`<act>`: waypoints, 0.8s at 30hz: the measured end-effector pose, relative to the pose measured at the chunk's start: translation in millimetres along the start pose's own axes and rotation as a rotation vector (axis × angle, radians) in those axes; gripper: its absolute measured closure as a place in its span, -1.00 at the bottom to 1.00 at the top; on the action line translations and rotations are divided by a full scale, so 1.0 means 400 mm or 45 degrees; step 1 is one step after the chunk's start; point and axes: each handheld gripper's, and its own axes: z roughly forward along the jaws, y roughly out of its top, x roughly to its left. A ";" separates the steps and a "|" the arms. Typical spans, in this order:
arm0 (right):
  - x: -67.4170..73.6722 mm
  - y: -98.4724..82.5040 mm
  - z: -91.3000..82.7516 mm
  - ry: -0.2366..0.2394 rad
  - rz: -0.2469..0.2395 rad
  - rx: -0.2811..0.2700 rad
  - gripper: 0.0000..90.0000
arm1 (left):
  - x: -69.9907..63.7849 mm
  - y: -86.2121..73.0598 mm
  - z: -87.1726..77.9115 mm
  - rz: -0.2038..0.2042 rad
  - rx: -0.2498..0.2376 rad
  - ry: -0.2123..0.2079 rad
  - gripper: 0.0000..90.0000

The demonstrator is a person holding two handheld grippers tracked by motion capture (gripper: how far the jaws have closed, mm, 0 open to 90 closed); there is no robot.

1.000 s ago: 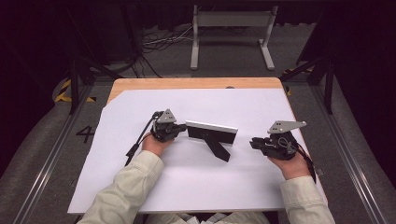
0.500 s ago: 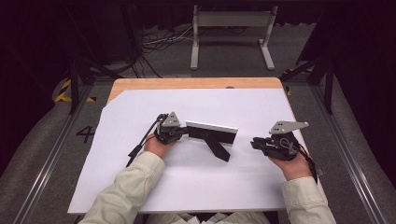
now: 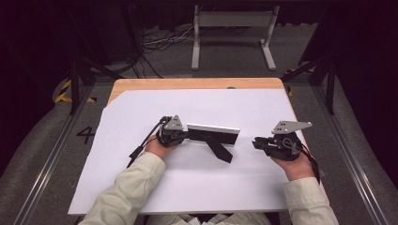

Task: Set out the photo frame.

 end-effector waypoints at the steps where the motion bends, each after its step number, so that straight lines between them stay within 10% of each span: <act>1: -0.001 0.001 -0.001 -0.002 0.001 -0.003 0.68 | -0.003 0.002 -0.002 0.019 0.015 -0.007 1.00; 24: -0.021 0.013 -0.031 -0.001 0.012 -0.046 0.67 | -0.072 0.016 -0.033 0.085 0.177 -0.202 1.00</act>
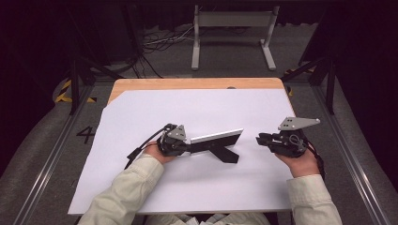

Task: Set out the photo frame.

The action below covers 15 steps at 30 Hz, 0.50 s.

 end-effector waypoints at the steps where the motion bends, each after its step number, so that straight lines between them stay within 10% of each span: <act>1: 0.000 0.001 0.001 0.003 -0.001 0.000 0.67 | -0.004 0.000 0.000 0.002 -0.001 -0.010 1.00; 15: 0.002 0.006 0.003 0.016 -0.006 0.010 0.67 | -0.042 0.009 -0.013 0.050 0.052 -0.096 1.00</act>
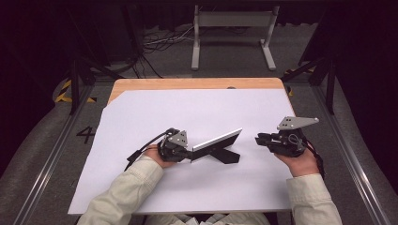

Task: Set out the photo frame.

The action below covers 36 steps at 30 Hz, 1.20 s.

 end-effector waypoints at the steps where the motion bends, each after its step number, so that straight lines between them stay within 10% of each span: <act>1: 0.000 0.000 0.001 0.001 0.000 0.001 0.67 | 0.000 0.000 0.000 -0.001 0.003 -0.003 1.00; 36: 0.010 0.005 0.006 0.019 -0.019 0.008 0.66 | -0.049 0.008 0.004 0.085 0.086 -0.197 1.00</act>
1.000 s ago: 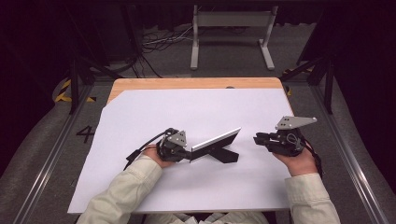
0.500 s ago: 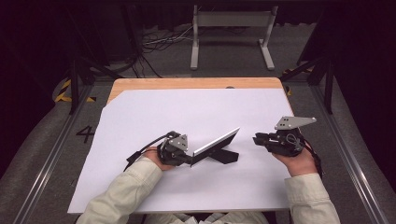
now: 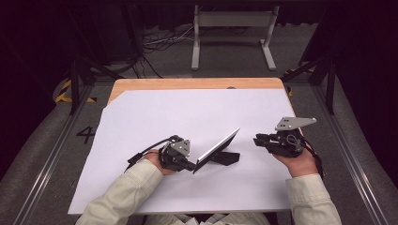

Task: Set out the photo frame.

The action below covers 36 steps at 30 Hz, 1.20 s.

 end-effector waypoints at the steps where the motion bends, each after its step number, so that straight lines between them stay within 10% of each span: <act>1: 0.000 0.000 0.000 0.000 -0.001 0.000 0.66 | -0.002 0.000 0.000 -0.002 0.007 -0.012 1.00; 36: 0.003 0.002 0.005 0.013 -0.004 0.007 0.65 | -0.068 0.048 0.067 0.144 0.079 -0.212 1.00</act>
